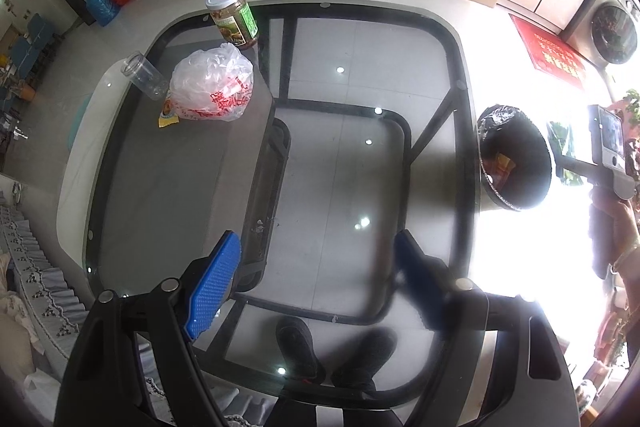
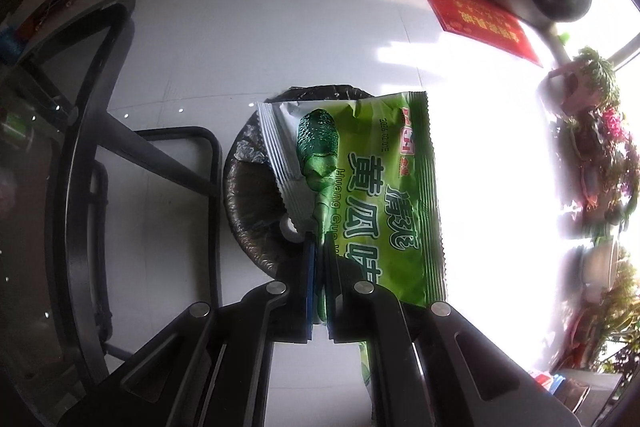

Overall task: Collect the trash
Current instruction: 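Carry the held green packet with the right gripper over the trash bin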

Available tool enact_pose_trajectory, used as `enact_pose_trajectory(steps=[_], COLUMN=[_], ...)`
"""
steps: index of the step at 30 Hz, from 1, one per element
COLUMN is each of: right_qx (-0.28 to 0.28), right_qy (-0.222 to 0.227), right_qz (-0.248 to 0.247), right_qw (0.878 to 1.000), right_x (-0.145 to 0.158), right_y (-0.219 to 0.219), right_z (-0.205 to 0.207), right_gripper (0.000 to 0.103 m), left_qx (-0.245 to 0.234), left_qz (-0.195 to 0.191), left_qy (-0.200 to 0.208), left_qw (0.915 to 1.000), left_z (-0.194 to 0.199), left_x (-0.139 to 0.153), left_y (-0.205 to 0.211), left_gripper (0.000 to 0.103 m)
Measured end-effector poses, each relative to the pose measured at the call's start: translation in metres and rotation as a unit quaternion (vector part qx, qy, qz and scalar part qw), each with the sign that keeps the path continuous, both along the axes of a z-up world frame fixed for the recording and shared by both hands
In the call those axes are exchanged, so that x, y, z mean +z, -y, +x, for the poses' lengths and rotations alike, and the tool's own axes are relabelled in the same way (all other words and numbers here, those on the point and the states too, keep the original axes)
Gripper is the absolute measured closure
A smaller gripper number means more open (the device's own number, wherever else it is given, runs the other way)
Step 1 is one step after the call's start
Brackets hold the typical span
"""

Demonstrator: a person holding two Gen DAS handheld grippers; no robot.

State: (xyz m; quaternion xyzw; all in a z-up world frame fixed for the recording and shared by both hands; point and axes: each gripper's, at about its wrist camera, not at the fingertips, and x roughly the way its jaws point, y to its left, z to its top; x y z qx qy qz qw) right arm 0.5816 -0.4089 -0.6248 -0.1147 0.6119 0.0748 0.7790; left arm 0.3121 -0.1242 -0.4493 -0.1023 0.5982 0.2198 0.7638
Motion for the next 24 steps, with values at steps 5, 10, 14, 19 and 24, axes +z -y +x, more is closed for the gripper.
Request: enact_pose_trajectory(steps=[5,10,14,19,24], right_qx=[-0.039,-0.064,-0.072,-0.06,-0.056], right_qy=[-0.032,-0.055,-0.082,-0.096,-0.081], right_qz=[-0.006,-0.009,-0.016,-0.021,-0.022], right_qw=[0.999,0.996,0.994,0.993,0.995], right_x=[-0.031,-0.056,-0.078,-0.096,-0.097], right_y=[0.016,0.027,0.029,0.018,0.016], right_z=[0.013,0.03,0.036,0.042,0.041], right_gripper=[0.099,0.099,0.098,0.098,0.097], left_qx=[-0.003,0.001,0.005,0.013,0.016], left_qz=[0.004,0.007,0.008,0.01,0.011], left_qy=[-0.004,-0.008,-0.015,-0.02,-0.023], left_qw=[1.0,0.9999,0.9998,0.9997,0.9996], left_z=[0.001,0.0,-0.001,-0.002,0.0], left_x=[-0.002,-0.006,-0.01,-0.014,-0.017], left_y=[0.002,-0.001,-0.002,-0.004,-0.005], left_gripper=[0.025,0.025,0.025,0.025,0.025])
